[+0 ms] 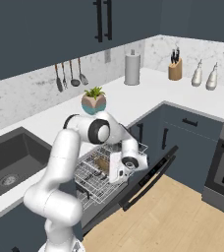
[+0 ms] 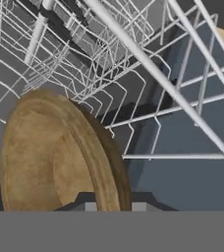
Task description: Pick up the cup and bowl from the counter, place them in the dishwasher, and close the dishwasher door.
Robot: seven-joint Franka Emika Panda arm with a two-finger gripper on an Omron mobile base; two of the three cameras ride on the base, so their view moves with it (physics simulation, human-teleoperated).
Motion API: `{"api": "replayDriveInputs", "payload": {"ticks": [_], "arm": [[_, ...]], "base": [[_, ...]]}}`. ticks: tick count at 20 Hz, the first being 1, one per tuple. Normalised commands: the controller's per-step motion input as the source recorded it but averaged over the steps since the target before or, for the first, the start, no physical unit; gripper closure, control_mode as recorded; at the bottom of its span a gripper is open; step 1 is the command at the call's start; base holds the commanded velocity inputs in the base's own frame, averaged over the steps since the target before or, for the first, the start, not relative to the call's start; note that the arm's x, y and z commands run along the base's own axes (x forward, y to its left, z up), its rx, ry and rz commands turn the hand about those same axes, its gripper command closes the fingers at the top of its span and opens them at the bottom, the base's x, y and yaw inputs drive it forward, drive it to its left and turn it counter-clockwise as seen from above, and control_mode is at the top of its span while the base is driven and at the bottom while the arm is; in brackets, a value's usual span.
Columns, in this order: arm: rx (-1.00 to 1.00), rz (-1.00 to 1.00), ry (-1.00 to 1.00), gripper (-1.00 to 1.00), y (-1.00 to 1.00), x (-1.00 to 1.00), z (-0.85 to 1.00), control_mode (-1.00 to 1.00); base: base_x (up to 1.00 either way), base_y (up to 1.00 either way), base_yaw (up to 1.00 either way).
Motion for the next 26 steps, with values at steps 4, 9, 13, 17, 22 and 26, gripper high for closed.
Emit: {"api": "replayDriveInputs", "payload": {"ticks": [4,9,13,17,22,26], "arm": [[0.06,-0.07,0.24,1.0,0.42,0.11,-0.57,-1.0],[0.01,-0.09,0.13,1.0,0.39,0.0,-0.24,-1.0],[0.0,-0.15,0.07,1.0,0.27,0.0,-0.16,-1.0],[0.0,-0.17,0.1,-1.0,0.14,0.07,-0.15,-1.0],[-0.01,-0.16,0.11,-1.0,0.0,0.07,-0.05,-1.0],[-0.01,-0.14,0.06,-1.0,-0.22,-0.03,0.01,-1.0]], "base": [[0.0,0.0,0.0],[0.0,0.0,0.0],[0.0,0.0,0.0],[0.0,0.0,0.0],[0.0,0.0,0.0],[0.0,0.0,0.0]]}}
